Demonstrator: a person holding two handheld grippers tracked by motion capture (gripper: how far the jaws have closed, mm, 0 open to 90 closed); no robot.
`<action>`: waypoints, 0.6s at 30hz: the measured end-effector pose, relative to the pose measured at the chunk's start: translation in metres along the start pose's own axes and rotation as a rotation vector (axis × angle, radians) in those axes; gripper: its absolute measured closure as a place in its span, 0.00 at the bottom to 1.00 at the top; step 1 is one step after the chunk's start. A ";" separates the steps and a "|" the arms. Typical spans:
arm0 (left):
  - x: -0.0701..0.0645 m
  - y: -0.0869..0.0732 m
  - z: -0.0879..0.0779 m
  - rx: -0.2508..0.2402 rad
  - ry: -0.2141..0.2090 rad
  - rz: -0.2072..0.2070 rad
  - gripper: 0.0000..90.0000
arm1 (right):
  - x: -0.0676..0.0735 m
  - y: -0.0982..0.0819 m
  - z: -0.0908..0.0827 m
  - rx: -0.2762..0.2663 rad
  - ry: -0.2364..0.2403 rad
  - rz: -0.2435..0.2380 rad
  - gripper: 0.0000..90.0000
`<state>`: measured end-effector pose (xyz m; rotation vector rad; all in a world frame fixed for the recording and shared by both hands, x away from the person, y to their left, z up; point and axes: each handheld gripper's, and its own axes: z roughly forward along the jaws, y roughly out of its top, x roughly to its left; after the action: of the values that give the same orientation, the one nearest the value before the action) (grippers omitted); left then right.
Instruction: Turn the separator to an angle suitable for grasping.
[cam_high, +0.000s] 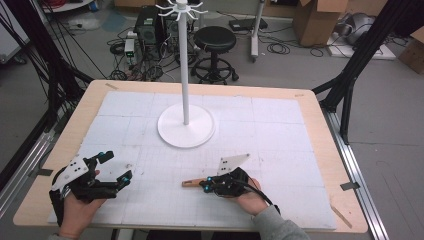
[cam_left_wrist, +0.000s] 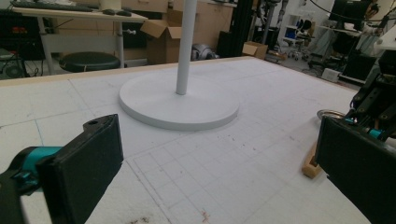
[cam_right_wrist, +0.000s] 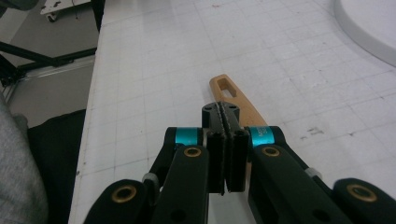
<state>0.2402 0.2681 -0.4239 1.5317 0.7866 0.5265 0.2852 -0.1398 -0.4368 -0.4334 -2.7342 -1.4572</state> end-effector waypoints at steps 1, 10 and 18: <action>0.000 0.000 0.000 0.000 0.000 0.000 0.02 | 0.000 0.000 0.002 0.004 0.001 -0.002 1.00; 0.000 0.000 -0.002 0.001 0.002 -0.001 0.02 | 0.002 0.004 0.015 0.035 0.007 0.002 1.00; 0.000 0.000 -0.004 -0.002 0.007 -0.003 0.02 | 0.000 0.005 0.023 0.060 0.005 0.006 1.00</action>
<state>0.2376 0.2708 -0.4238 1.5268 0.7936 0.5310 0.2890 -0.1185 -0.4459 -0.4355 -2.7616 -1.3689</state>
